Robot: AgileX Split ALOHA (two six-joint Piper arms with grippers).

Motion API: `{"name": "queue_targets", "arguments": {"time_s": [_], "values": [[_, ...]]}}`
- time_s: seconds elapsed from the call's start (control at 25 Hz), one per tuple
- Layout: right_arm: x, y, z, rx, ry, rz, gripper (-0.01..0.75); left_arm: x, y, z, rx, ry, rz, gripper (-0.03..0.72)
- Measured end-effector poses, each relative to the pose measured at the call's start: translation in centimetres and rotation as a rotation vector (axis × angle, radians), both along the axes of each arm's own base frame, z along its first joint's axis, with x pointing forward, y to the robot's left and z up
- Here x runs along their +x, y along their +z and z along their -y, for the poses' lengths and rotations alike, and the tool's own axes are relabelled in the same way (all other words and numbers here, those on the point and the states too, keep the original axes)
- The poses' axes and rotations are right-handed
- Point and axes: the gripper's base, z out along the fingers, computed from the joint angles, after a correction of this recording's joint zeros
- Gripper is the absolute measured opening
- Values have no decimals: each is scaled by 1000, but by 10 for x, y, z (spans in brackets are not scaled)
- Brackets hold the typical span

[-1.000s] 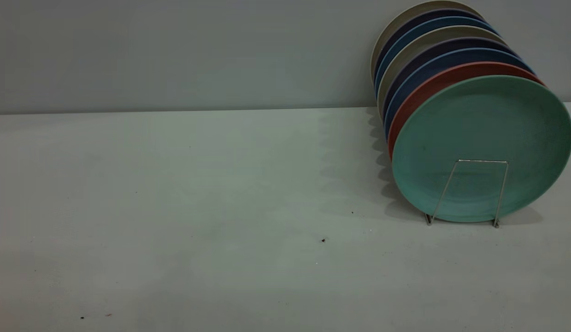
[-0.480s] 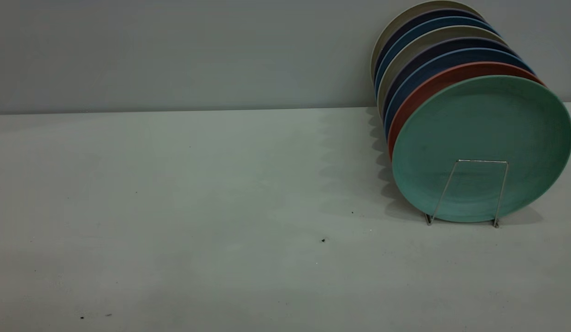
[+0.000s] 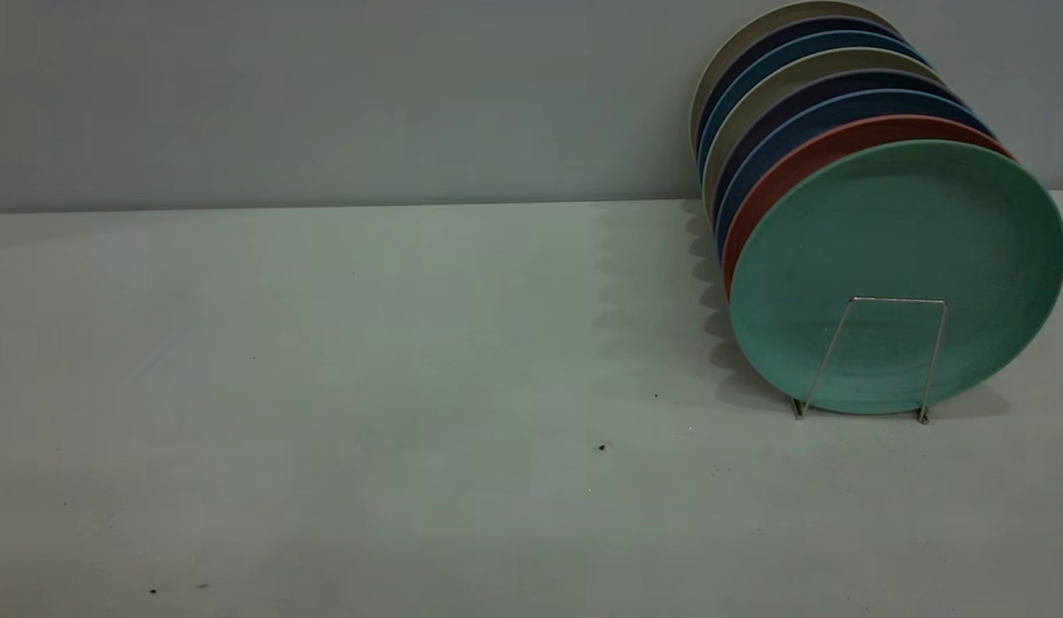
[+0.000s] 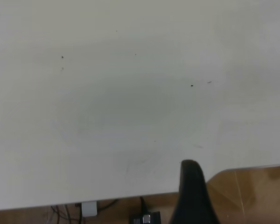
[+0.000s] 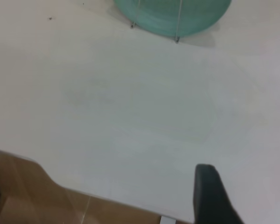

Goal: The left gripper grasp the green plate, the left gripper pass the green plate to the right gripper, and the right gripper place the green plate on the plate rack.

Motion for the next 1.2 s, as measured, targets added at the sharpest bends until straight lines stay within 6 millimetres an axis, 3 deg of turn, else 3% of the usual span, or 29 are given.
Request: {"name": "queue_targets", "arguments": {"time_s": [0.44, 1.2], "values": [[-19, 0, 4, 23, -134, 135, 388, -18, -1, 0, -4, 0, 134, 553], [-21, 0, 4, 23, -135, 143, 388, -19, -1, 0, -4, -2, 139, 553]]}}
